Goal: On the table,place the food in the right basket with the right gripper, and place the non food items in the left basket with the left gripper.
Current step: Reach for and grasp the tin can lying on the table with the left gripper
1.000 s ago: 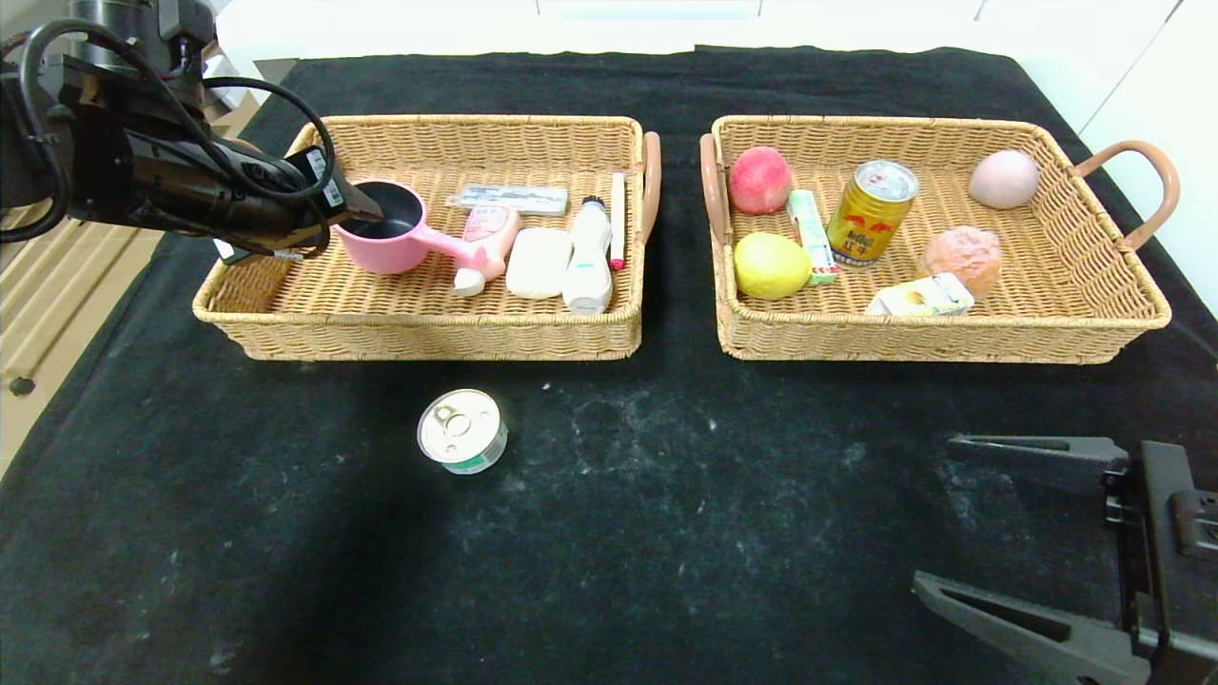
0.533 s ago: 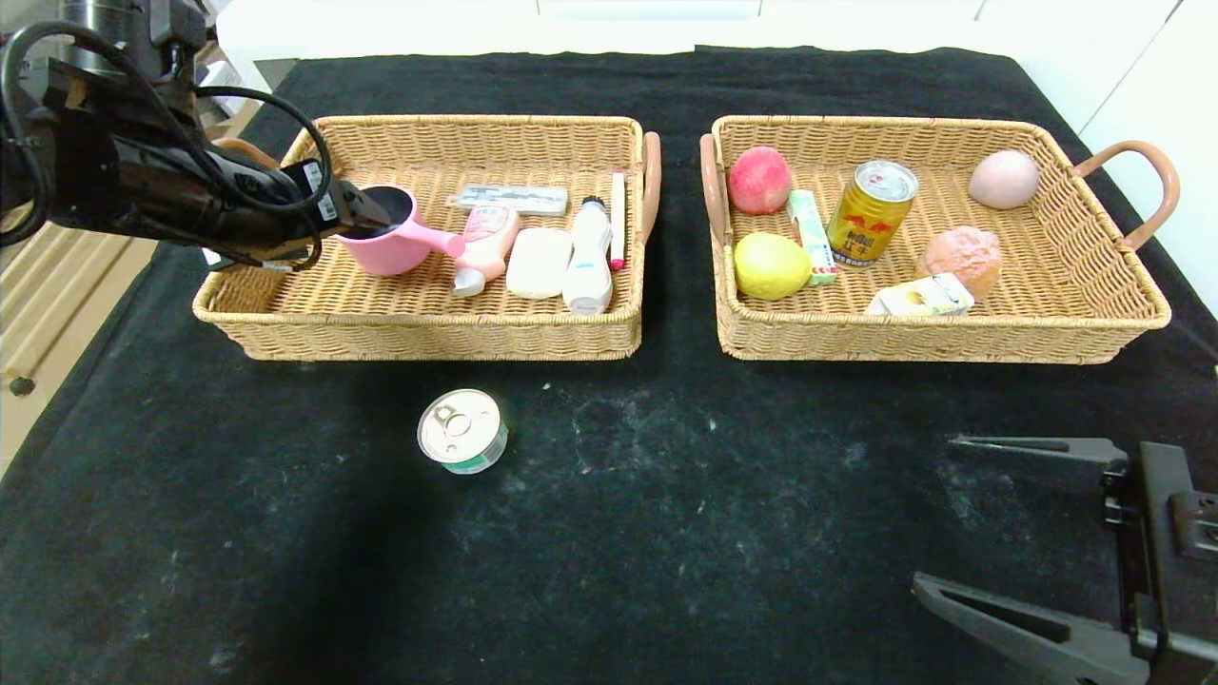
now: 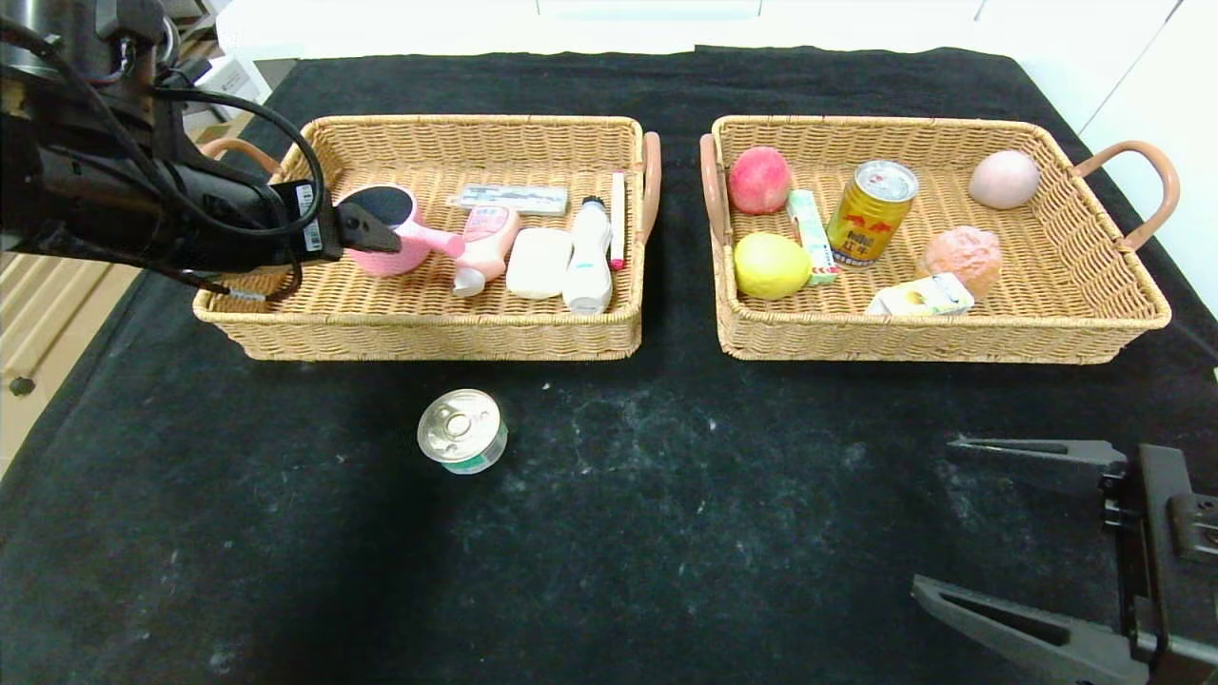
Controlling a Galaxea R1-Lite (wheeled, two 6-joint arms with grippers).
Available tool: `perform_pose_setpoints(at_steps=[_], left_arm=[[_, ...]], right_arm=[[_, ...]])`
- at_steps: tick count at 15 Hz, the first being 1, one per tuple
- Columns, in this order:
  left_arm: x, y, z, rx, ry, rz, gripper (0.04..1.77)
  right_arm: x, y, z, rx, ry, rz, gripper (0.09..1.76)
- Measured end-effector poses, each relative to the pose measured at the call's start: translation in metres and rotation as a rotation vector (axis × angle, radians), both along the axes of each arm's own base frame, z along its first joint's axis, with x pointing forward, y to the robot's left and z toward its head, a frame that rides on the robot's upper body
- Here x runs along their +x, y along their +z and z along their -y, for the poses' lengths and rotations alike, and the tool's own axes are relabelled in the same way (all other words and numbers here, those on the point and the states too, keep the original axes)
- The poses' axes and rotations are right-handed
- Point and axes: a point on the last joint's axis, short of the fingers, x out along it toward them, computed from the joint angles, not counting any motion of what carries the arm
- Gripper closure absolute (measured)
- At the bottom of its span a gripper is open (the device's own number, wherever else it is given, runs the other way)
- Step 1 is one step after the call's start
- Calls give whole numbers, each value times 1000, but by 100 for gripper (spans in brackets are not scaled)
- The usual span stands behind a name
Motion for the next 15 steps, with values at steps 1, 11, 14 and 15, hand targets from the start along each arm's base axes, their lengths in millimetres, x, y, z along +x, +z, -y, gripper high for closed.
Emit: perform_pose_setpoints(at_steps=[1, 11, 14, 15], left_arm=[[-6, -3, 4, 28, -28, -9, 19], [-62, -24, 52, 140, -256, -260, 12], [-61, -35, 63, 144, -256, -330, 11], [-59, -40, 67, 156, -257, -355, 11]], right_arm=[[0, 0, 0, -1, 0, -1, 14], [-1, -2, -1, -17, 8, 10, 14], [-1, -3, -1, -18, 9, 8, 14], [-1, -3, -1, -20, 10, 9, 14]])
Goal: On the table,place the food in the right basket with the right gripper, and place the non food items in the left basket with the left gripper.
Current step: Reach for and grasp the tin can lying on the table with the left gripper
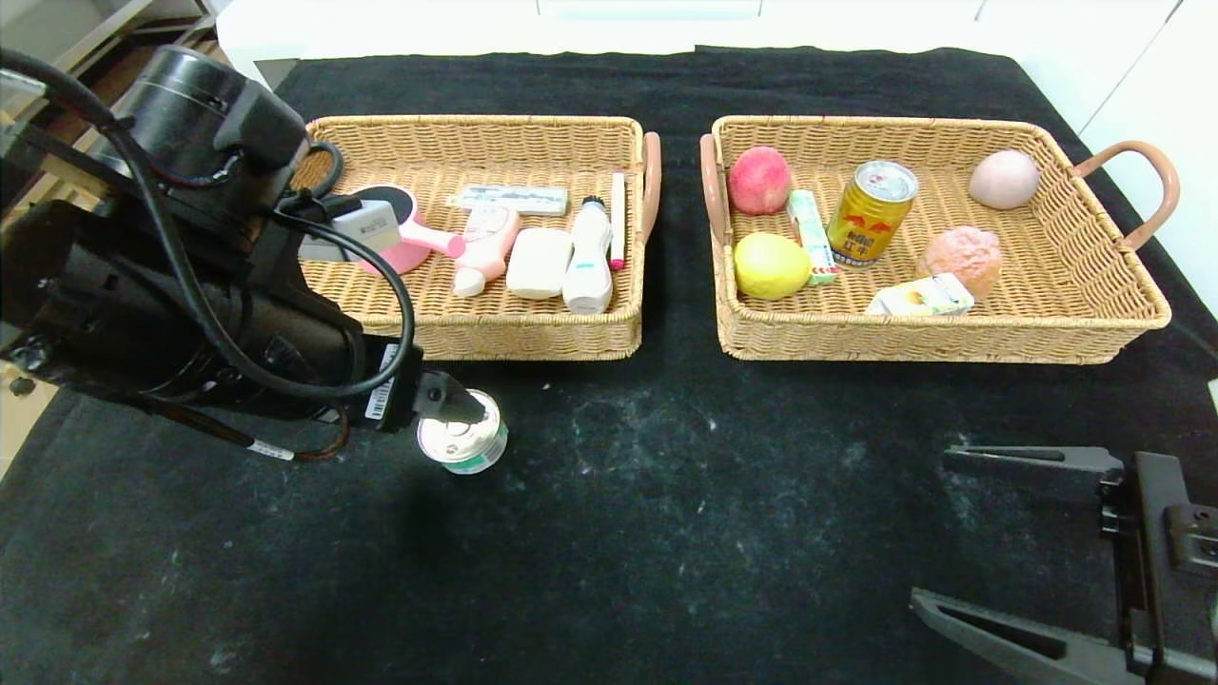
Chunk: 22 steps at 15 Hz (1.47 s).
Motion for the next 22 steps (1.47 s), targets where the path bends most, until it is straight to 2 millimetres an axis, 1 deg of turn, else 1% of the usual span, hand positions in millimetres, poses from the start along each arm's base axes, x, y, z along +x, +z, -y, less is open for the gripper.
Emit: perform_pose_setpoints(at_steps=[2, 7, 9, 15, 22], left_arm=[[5, -9, 6, 34, 0, -42, 11], [21, -25, 16, 75, 12, -82, 10], [26, -27, 21, 76, 10, -90, 10], [37, -37, 27, 107, 28, -107, 10], [44, -41, 30, 107, 43, -116, 9]], right_arm=[[0, 0, 0, -2, 1, 0, 14], [-1, -1, -1, -3, 6, -1, 14], [-1, -1, -2, -7, -1, 1, 14], [-2, -1, -3, -8, -3, 1, 14], [-2, -1, -3, -8, -3, 2, 14]])
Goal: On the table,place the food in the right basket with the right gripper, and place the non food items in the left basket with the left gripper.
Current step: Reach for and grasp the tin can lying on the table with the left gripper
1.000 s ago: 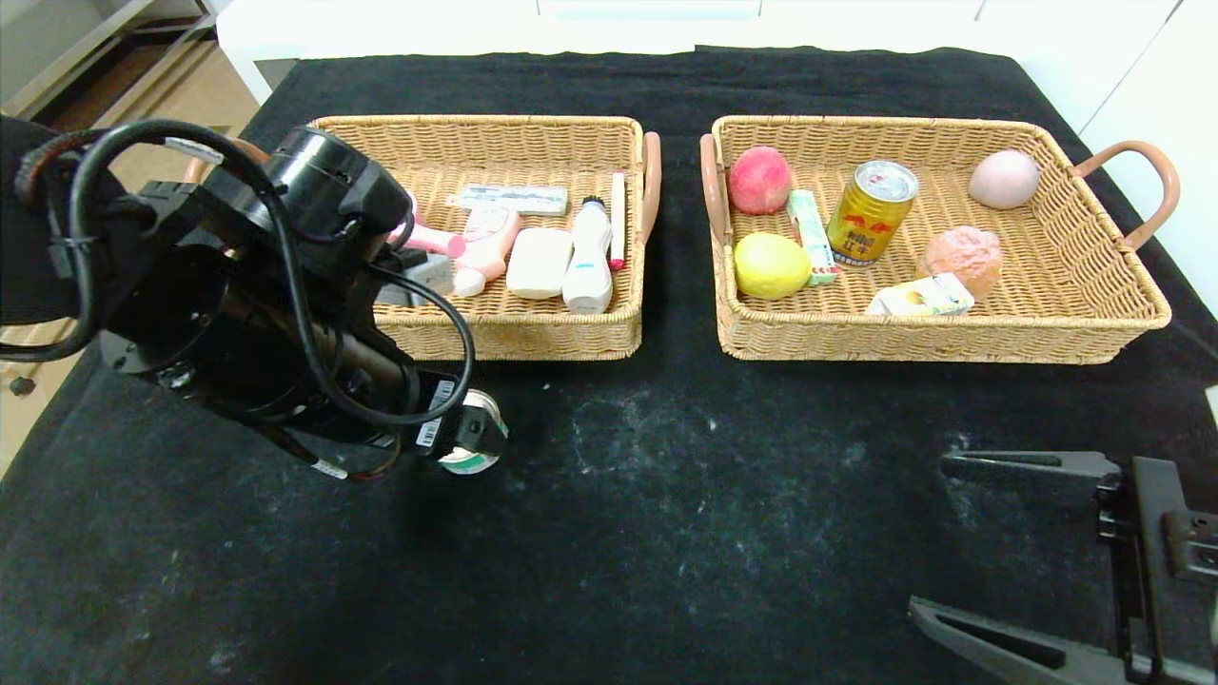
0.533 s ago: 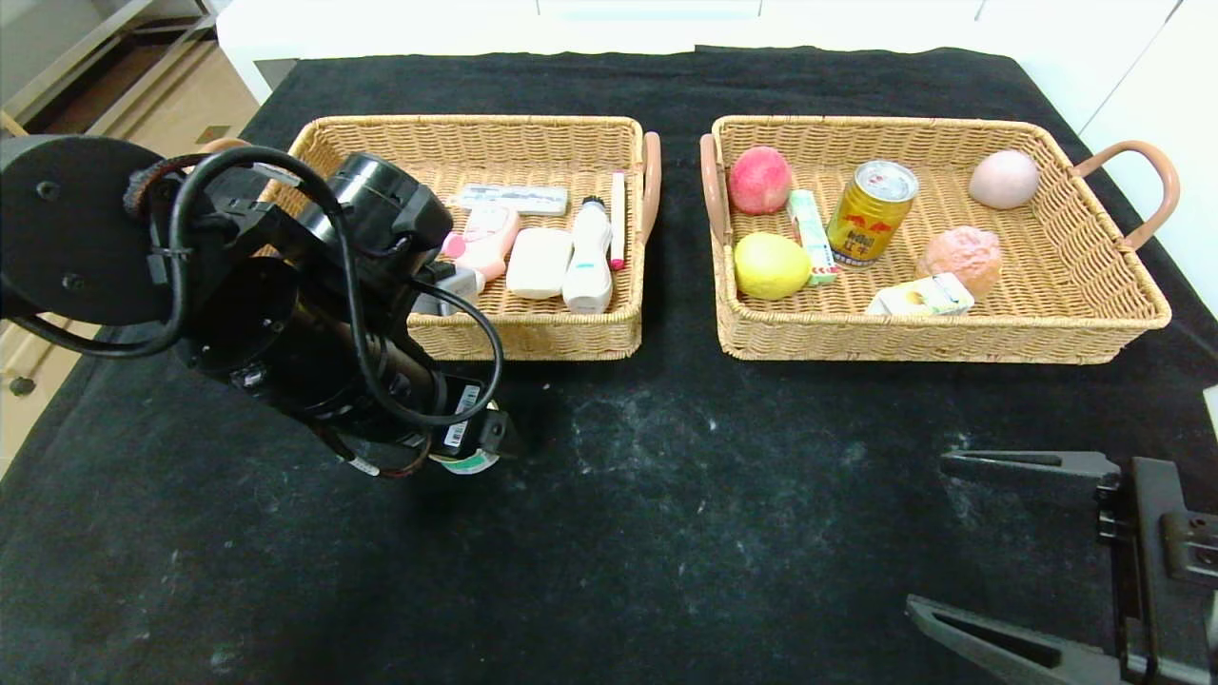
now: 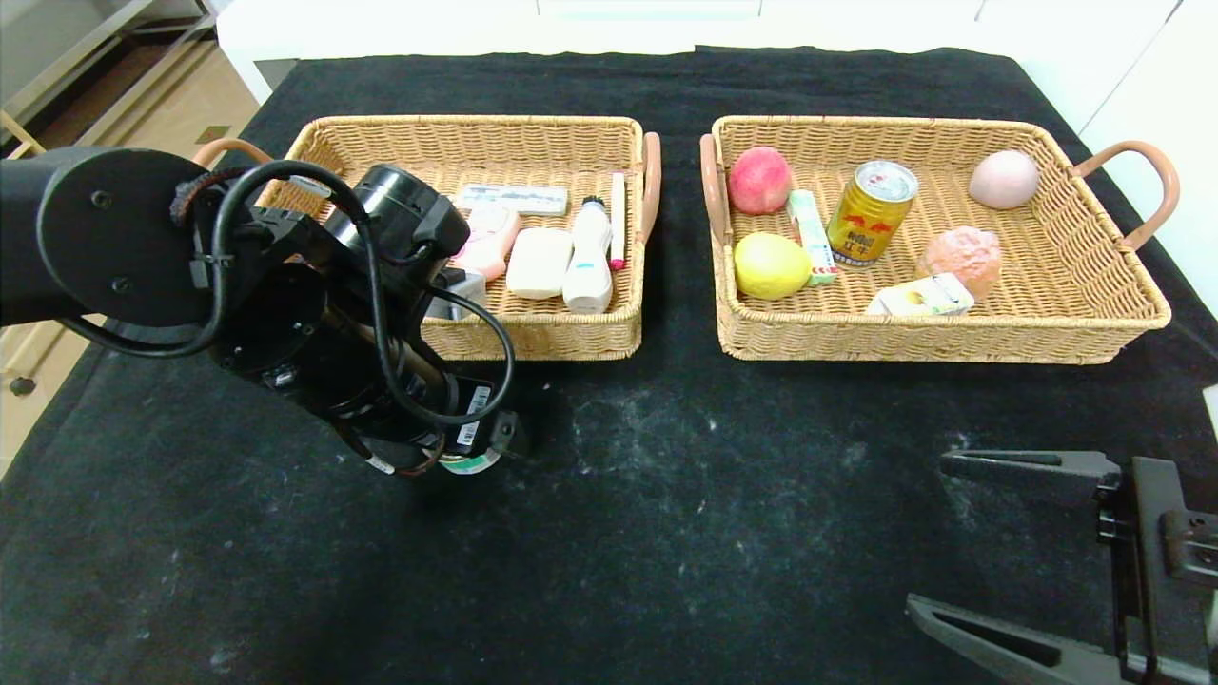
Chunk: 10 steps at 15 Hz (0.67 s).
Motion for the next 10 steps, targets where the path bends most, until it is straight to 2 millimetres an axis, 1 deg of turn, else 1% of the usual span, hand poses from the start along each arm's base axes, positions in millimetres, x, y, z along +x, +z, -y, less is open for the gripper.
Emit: perform_pose_setpoints(at_steps=[10], left_arm=[[3, -4, -1, 4, 6, -11, 9]], right_arm=[[0, -1, 0, -1, 2, -1, 14]])
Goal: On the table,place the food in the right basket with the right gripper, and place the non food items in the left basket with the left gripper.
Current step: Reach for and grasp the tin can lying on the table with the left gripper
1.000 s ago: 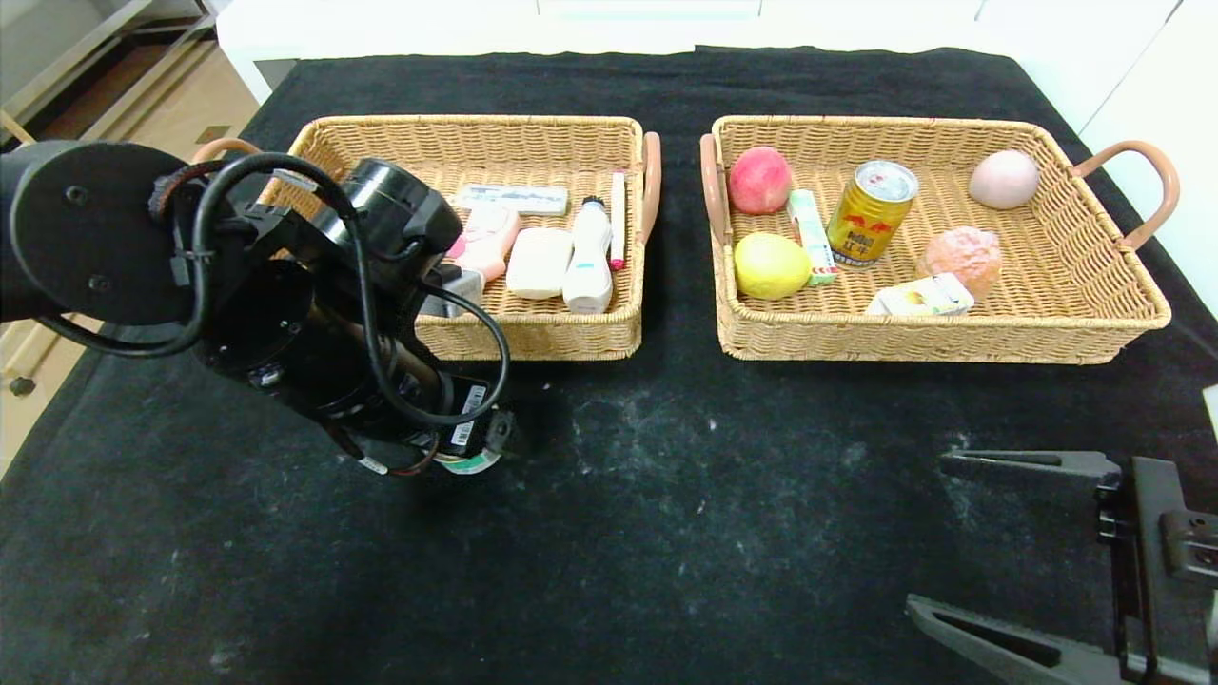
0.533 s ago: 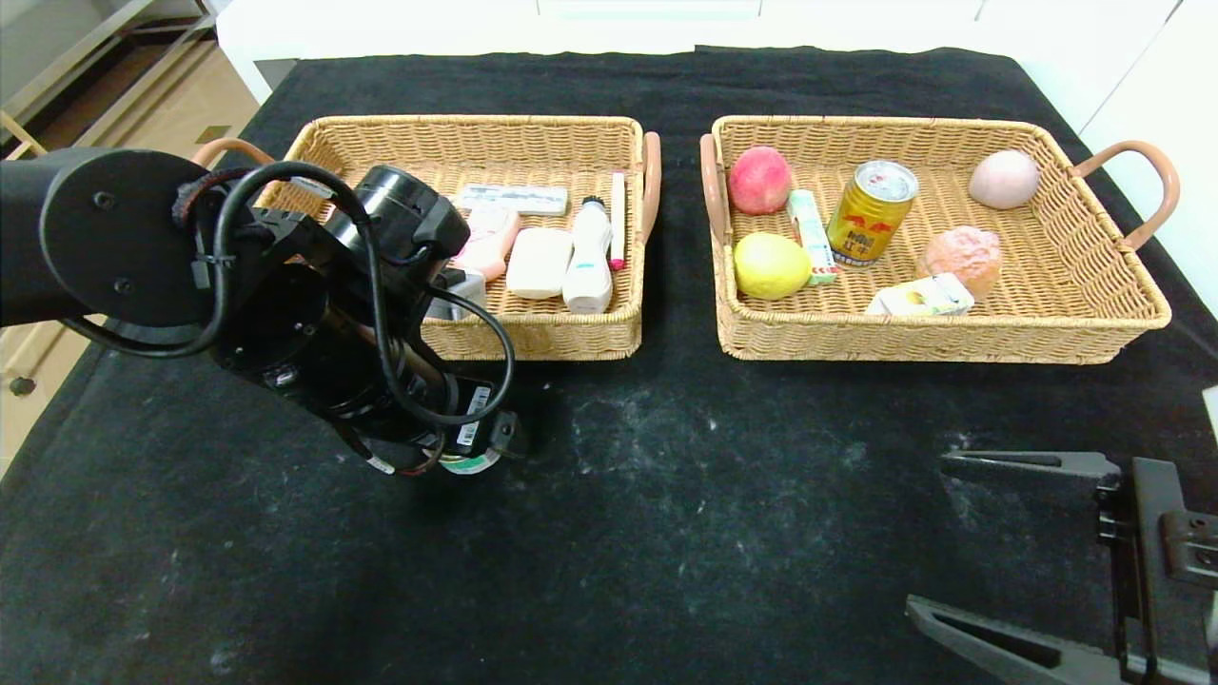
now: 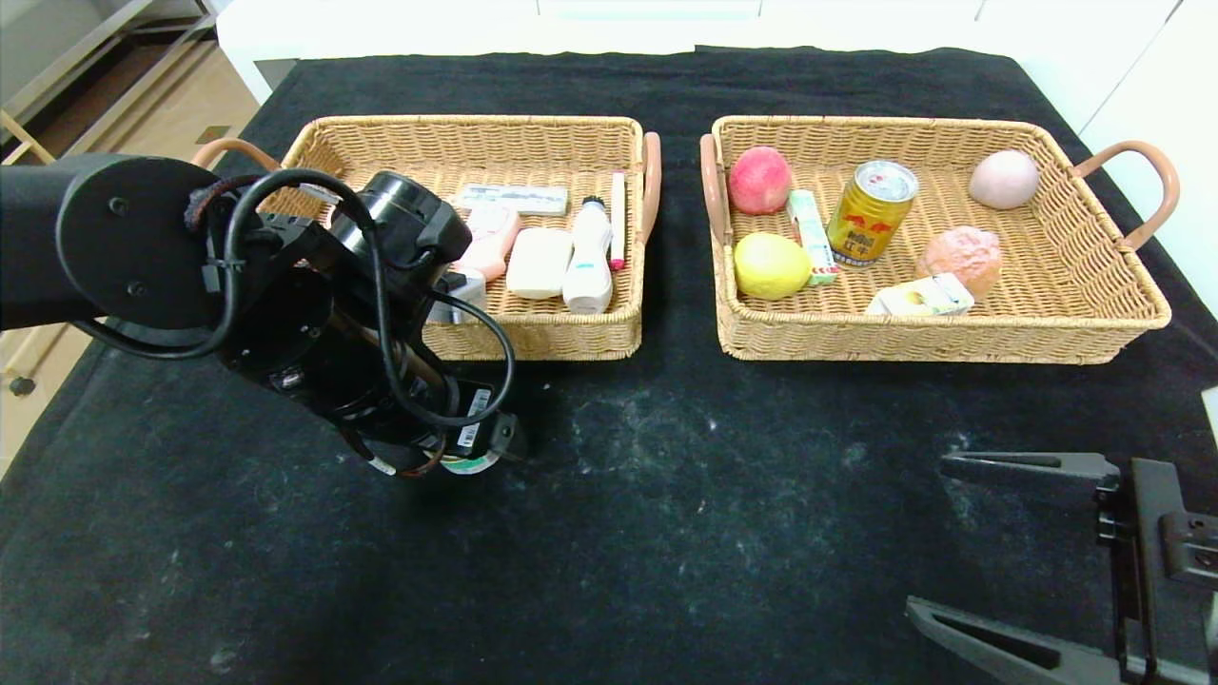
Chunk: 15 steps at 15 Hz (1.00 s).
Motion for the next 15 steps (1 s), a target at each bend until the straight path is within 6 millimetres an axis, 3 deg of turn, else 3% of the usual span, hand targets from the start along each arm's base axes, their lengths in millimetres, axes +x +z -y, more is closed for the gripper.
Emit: perform_pose_setpoints(at_steps=[2, 5, 6, 15], left_arm=[[0, -1, 0, 1, 0, -3, 9], [1, -2, 1, 2, 0, -6, 58], [2, -2, 1, 2, 0, -5, 65], [4, -6, 2, 5, 1, -15, 68]], right_arm=[[0, 0, 0, 0, 0, 0, 14], [0, 0, 0, 0, 2, 0, 14], [0, 0, 0, -1, 3, 0, 14], [-1, 0, 0, -1, 4, -1, 14]])
